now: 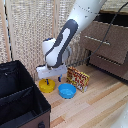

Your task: Kindly move your gripper toward the top drawer's handle. With caution, hold the handle robustly using your gripper and pull open the top drawer. Let the handle go. Relocate your gripper to the bowl placed in the background. Gently hold the bowl using your gripper. Bring the gripper and the bowl to the ajar drawer. Softly release the bowl into it.

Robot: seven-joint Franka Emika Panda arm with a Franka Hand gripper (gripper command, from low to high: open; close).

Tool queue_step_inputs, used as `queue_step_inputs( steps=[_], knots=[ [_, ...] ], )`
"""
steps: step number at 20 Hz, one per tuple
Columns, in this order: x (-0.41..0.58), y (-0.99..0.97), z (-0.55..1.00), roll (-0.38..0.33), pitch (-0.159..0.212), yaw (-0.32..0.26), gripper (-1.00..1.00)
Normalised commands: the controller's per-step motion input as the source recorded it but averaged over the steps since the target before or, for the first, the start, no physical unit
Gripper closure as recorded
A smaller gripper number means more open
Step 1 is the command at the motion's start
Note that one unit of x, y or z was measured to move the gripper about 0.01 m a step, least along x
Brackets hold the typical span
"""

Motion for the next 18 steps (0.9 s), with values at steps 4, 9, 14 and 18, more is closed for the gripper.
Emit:
queue_step_inputs(
  steps=[4,9,14,18],
  knots=[
    [0.024,-0.06,-0.07,0.076,0.004,0.040,1.00],
    [-0.005,0.00,0.00,0.001,0.000,0.011,1.00],
    [0.001,0.00,0.00,0.000,0.000,0.010,1.00],
    [0.000,0.03,0.00,0.000,-0.001,0.000,1.00]
  ],
)
